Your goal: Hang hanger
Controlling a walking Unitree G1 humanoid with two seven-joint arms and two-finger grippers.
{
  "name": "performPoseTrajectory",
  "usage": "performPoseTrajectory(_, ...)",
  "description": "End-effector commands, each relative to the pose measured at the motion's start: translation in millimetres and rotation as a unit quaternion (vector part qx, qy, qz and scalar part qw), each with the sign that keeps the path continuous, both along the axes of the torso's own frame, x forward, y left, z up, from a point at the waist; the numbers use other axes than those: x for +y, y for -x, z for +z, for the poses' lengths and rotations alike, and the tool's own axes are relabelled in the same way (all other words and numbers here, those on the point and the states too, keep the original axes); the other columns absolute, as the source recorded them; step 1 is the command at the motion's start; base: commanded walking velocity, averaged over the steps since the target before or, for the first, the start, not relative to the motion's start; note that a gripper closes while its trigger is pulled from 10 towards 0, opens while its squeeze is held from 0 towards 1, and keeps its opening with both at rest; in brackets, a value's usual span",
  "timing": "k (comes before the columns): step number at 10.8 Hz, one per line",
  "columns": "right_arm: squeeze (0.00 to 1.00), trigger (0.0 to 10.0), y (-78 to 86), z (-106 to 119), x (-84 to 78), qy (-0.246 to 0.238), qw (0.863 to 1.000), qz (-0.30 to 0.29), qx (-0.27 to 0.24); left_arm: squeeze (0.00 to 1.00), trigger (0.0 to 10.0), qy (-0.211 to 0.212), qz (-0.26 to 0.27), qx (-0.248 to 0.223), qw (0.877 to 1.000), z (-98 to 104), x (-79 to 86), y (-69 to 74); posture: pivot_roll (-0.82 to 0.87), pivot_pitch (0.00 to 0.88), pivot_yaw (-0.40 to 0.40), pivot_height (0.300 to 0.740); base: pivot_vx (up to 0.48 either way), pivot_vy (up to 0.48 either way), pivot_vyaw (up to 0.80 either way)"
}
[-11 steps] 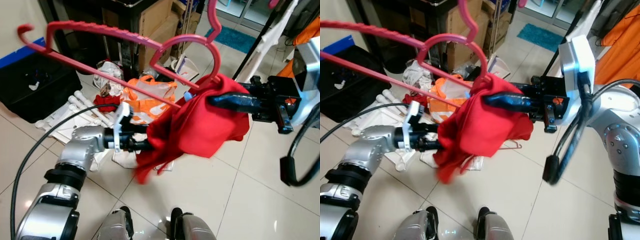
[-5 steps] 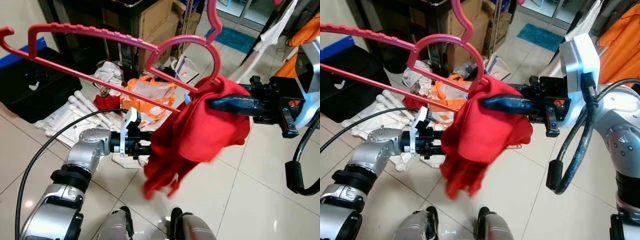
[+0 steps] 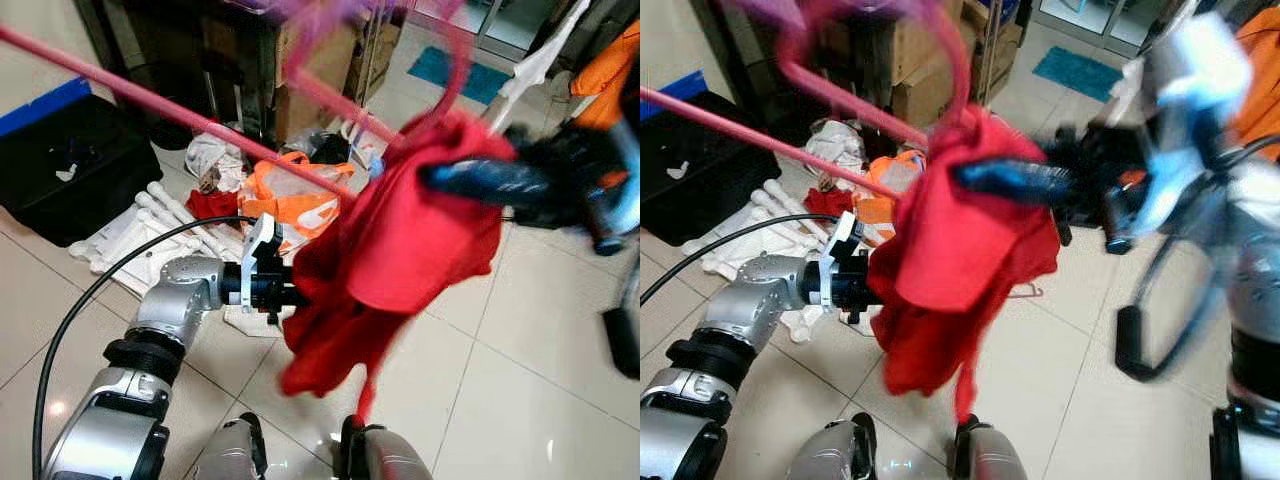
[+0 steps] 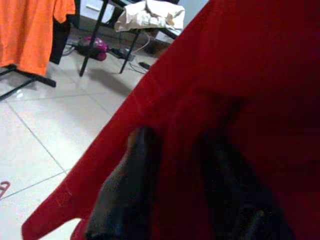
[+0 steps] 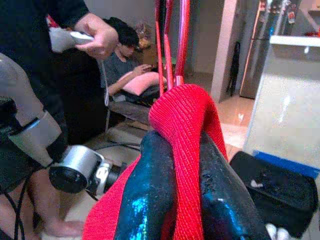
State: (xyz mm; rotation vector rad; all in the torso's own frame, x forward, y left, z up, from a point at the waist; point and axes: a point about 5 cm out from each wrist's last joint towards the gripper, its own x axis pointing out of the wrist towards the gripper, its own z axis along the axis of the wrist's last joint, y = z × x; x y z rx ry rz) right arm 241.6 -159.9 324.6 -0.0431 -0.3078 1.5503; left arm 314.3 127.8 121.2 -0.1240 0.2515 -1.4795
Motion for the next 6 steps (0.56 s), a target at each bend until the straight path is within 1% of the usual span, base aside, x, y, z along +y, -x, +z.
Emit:
performPoseTrajectory(1,0.0,0.0,7.1,10.4,-2.0,-0.01,1.0,0.006,-0.023,0.0,0.0,0.012,-0.015,-0.004,1.0,3.6,-6.2,1.5,-0.2,0.19,-0.098,0.74,0.0,0.0,0.0)
performPoseTrajectory(3,0.0,0.0,7.5,12.7,-0.6,-0.016,1.0,0.007,-0.019,0.0,0.0,0.024,-0.021,-0.002,0.999,6.2,-11.4,1.0,-0.21,0.193,-0.096,0.74,0.0,0.0,0.0)
performPoseTrajectory(4,0.0,0.0,6.8,13.6,-0.5,-0.017,1.0,0.001,-0.017,0.0,0.0,0.035,-0.014,-0.006,0.999,10.4,-11.2,-0.5,-0.21,0.195,-0.094,0.74,0.0,0.0,0.0)
performPoseTrajectory(5,0.0,0.0,3.7,11.6,-2.5,-0.015,1.0,-0.016,-0.011,0.0,0.0,0.054,0.01,-0.019,0.998,21.1,-3.3,-4.3,-0.21,0.195,-0.09,0.74,0.0,0.0,0.0)
performPoseTrajectory(6,0.0,0.0,0.0,8.2,-4.7,-0.011,0.999,-0.031,-0.009,0.0,0.0,0.063,0.028,-0.03,0.997,27.7,3.0,-6.3,-0.21,0.196,-0.086,0.74,0.0,0.0,0.0)
